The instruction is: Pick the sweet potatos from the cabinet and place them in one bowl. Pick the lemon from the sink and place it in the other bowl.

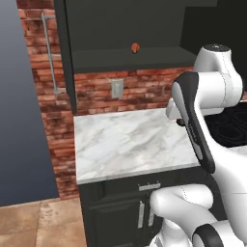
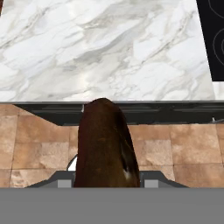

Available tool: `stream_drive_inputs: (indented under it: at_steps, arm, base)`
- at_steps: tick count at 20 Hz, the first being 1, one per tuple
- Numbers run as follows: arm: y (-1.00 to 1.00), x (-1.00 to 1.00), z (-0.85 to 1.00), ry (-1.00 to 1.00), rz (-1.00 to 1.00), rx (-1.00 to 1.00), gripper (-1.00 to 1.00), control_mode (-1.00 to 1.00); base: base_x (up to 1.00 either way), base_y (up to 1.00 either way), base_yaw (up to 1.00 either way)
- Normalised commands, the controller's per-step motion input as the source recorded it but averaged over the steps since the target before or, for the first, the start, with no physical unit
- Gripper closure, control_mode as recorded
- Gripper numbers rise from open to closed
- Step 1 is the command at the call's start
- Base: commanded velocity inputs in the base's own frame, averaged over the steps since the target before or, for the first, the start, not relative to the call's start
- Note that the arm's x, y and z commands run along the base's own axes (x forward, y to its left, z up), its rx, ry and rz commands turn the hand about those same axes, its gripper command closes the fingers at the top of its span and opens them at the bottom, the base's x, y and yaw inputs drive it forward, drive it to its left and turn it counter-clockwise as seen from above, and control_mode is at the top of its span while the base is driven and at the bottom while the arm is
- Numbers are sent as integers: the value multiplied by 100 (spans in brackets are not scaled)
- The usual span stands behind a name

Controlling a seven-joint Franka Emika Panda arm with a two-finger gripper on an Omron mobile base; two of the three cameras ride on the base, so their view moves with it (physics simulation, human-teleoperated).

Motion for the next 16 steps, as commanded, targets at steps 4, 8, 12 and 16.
stream_drive_inputs:
  at_steps: [4, 8, 12, 16]
  arm:
    - [0, 0, 0, 0, 0, 0, 100, 100]
    - [0, 0, 0, 0, 0, 0, 100, 100]
    - [0, 0, 0, 0, 0, 0, 100, 100]
    - [0, 0, 0, 0, 0, 0, 100, 100]
  base:
    - [-58, -23, -13]
    - [-27, -15, -31]
    - [-12, -8, -47]
    - [-11, -14, -48]
